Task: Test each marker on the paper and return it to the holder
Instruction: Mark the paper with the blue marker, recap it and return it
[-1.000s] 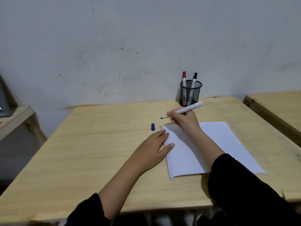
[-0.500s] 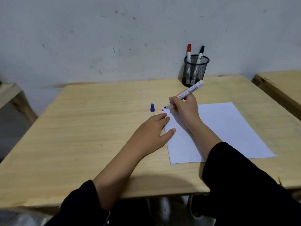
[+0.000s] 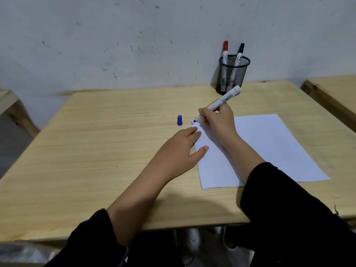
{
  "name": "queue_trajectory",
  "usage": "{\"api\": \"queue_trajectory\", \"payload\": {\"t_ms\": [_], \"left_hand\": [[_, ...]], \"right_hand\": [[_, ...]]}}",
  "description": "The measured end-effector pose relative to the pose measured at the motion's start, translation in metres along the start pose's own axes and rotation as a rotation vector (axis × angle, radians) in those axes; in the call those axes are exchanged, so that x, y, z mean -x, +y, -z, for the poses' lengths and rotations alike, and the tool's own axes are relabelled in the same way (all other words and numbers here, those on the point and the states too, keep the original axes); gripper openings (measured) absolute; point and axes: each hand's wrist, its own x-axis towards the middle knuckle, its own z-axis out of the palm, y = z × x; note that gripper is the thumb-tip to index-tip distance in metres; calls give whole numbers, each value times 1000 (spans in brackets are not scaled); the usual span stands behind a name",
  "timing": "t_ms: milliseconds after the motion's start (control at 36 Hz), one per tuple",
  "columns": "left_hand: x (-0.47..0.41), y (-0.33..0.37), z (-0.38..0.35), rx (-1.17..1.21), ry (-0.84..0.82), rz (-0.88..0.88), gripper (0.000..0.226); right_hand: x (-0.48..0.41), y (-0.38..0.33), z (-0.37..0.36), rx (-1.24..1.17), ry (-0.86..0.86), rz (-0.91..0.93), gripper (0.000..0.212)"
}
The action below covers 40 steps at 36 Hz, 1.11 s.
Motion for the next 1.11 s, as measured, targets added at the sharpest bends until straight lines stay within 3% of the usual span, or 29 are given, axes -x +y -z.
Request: {"api": "queue_trajectory", "payload": {"t_ms": [556, 917, 1111], "left_hand": [[0, 1, 0, 5, -3, -7, 56], [2, 1, 2, 49, 7, -15, 54], [1, 3, 9, 85, -28, -5, 53]], "right_hand": [[-11, 10, 3, 172, 15, 28, 10], [-6, 2, 9, -250, 36, -64, 5], [-5, -5, 18, -392, 38, 34, 9]]}}
